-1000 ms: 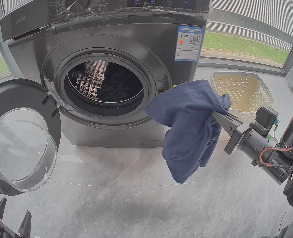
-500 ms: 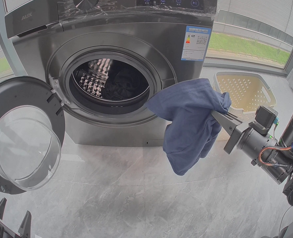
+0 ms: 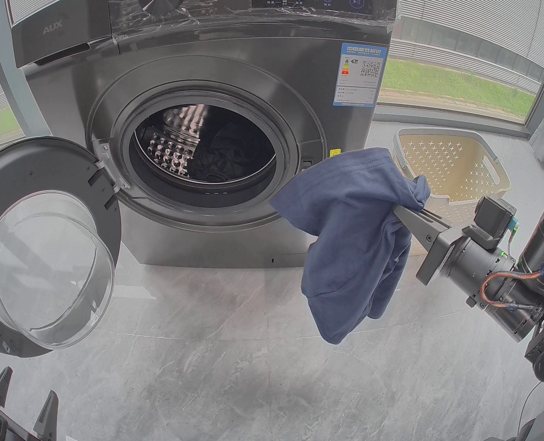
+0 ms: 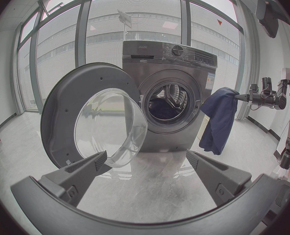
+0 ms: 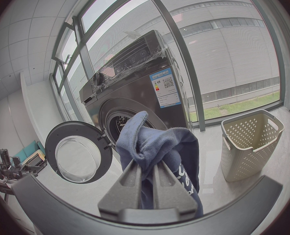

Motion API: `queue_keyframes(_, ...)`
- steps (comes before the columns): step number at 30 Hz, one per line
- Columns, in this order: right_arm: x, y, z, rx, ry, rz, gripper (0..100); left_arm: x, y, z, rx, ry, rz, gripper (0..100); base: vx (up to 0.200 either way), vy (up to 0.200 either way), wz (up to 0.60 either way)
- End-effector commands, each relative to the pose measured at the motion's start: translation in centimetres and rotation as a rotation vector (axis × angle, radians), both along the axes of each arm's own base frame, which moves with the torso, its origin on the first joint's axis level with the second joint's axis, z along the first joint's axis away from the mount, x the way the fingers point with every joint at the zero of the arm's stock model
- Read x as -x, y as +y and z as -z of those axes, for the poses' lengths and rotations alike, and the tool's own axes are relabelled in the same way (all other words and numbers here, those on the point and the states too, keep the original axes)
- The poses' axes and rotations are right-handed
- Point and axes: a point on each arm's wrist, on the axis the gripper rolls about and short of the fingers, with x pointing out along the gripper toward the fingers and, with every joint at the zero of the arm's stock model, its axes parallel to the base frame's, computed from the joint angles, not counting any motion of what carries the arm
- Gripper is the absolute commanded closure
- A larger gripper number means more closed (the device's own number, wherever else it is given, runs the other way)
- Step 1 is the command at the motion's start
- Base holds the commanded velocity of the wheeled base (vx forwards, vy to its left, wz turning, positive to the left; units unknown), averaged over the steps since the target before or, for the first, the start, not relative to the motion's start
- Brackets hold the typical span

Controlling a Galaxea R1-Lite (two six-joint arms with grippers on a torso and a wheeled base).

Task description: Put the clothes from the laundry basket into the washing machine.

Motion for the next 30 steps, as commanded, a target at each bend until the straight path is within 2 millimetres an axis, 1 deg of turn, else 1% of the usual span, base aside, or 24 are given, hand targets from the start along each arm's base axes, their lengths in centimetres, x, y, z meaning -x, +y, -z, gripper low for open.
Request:
queue_keyframes(1, 0.0, 0.0, 0.0, 0.0, 0.0, 0.001, 100, 0.0, 0.0, 0.5, 0.0, 0.0, 0.0, 0, 0.0, 0.2, 0.0)
queue_keyframes(5, 0.0, 0.0, 0.1, 0.002, 0.002, -0.001, 100, 0.0, 0.0, 0.5, -0.001, 0.0, -0.001, 0, 0.0, 0.2, 0.0)
queue_keyframes(16, 0.0, 0.2, -0.2, -0.004, -0.007, -0.004, 100, 0.0, 0.0, 0.4, -0.013, -0.005, 0.0, 0, 0.0, 0.0, 0.0)
queue_keyframes(19, 0.3, 0.6, -0.1, -0.001, -0.003, -0.02, 100, 0.0, 0.0, 0.5, -0.035, -0.003, 0.0, 0, 0.0, 0.0, 0.0)
queue_keyframes(24, -0.1, 1.1, 0.1, 0.002, 0.003, -0.025, 100, 0.0, 0.0, 0.5, -0.038, -0.004, -0.001, 0, 0.0, 0.0, 0.0)
queue_keyframes(28, 0.0, 1.3, 0.1, 0.002, 0.006, -0.035, 100, 0.0, 0.0, 0.5, -0.033, -0.002, -0.001, 0, 0.0, 0.0, 0.0)
queue_keyframes(30, -0.1, 1.2, -0.2, -0.008, -0.006, -0.032, 100, 0.0, 0.0, 0.5, -0.038, -0.003, 0.0, 0, 0.0, 0.0, 0.0)
